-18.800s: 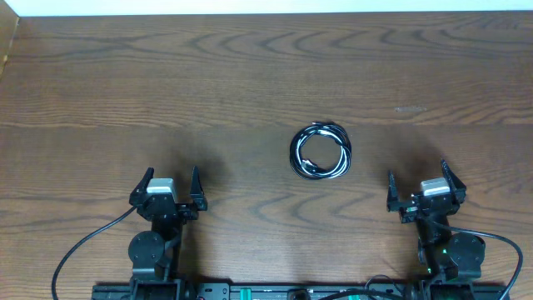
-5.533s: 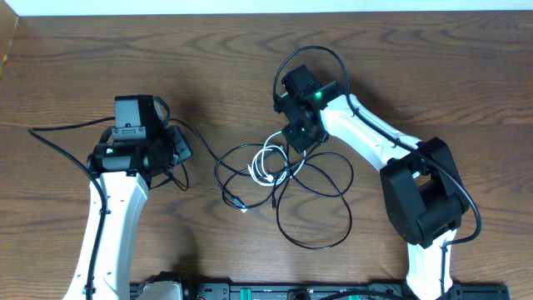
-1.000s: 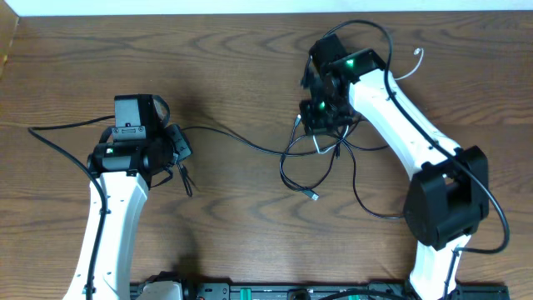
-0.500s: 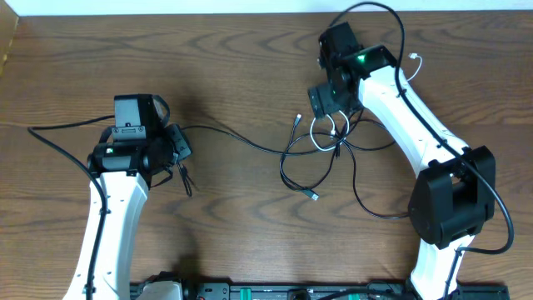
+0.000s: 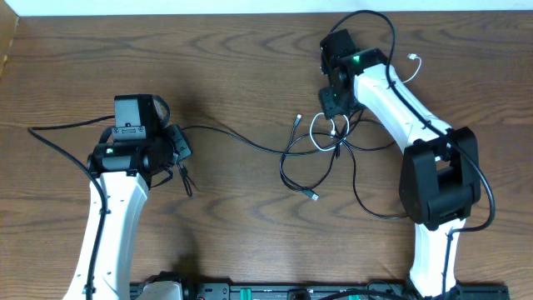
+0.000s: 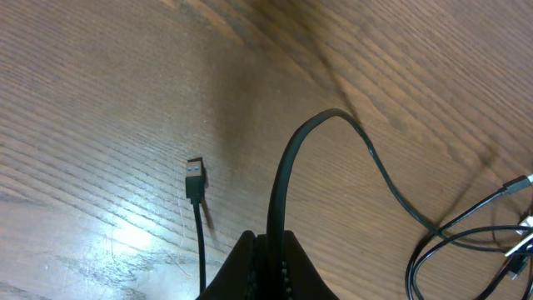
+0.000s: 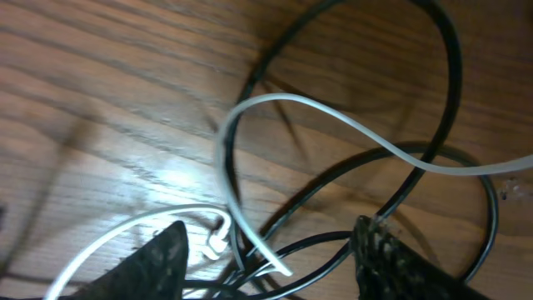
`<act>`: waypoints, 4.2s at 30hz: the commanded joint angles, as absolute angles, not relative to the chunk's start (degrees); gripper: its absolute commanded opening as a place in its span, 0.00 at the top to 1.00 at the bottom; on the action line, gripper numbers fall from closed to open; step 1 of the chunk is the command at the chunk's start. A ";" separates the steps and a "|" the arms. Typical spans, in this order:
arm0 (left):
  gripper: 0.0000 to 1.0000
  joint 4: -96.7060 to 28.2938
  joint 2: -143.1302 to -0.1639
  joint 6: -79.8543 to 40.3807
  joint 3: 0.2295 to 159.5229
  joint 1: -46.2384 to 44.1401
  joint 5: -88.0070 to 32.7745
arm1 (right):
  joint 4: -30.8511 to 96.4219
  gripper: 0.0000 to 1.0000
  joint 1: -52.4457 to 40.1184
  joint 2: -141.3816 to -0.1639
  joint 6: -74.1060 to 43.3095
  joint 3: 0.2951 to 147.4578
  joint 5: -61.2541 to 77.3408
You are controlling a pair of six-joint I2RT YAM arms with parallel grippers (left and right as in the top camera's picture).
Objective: Untangle cables
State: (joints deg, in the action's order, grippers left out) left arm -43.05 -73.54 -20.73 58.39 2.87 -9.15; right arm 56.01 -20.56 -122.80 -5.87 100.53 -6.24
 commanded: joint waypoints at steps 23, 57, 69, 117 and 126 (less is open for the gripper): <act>0.93 -43.09 -73.73 -19.97 59.09 2.74 -9.65 | 60.88 0.99 -15.68 -112.97 -10.55 106.24 0.47; 0.93 -43.07 -73.73 -19.97 59.09 2.74 -9.65 | 61.73 0.99 25.71 -97.78 -15.03 111.15 -18.85; 0.93 -43.07 -73.73 -19.99 59.09 2.74 -9.65 | 62.70 0.99 31.57 -101.38 -21.85 110.52 -19.86; 0.93 -43.44 -73.73 -19.97 59.09 2.74 -9.67 | 59.00 0.10 36.53 -107.24 -8.54 108.36 20.99; 0.92 -43.44 -73.73 -19.97 59.09 2.74 -9.65 | 70.61 0.01 14.68 -105.19 14.28 105.43 26.70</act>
